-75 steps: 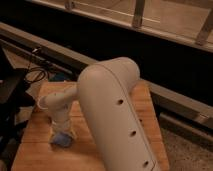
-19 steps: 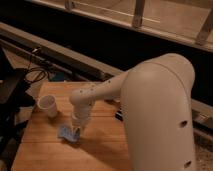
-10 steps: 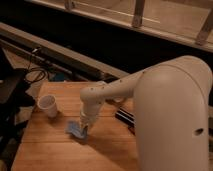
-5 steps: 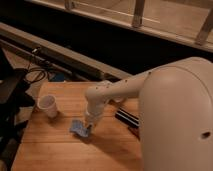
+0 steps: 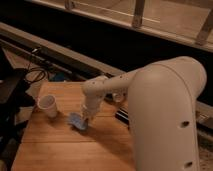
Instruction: Wipe the white sponge on the table
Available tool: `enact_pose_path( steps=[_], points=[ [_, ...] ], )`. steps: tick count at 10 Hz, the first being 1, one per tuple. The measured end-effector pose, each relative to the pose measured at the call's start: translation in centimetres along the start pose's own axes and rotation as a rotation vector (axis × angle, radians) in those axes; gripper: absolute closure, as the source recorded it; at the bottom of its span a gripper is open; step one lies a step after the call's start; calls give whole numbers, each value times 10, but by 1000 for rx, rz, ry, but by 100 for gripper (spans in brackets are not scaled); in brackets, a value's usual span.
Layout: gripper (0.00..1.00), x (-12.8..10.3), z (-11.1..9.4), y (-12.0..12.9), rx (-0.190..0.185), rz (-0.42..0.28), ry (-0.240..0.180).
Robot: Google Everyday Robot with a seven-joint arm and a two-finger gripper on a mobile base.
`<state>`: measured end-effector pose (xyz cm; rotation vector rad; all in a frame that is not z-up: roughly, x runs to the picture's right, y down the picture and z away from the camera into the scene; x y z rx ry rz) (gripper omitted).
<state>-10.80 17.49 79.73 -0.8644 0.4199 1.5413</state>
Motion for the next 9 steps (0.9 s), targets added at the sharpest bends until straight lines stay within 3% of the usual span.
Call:
enact_pose_path(
  steps=[3, 5, 7, 9],
  points=[
    [100, 11, 14, 19, -13, -51, 29],
    [100, 34, 20, 17, 11, -64, 66],
    [100, 52, 23, -9, 46, -38, 128],
    [100, 67, 24, -53, 86, 37, 189]
  ],
)
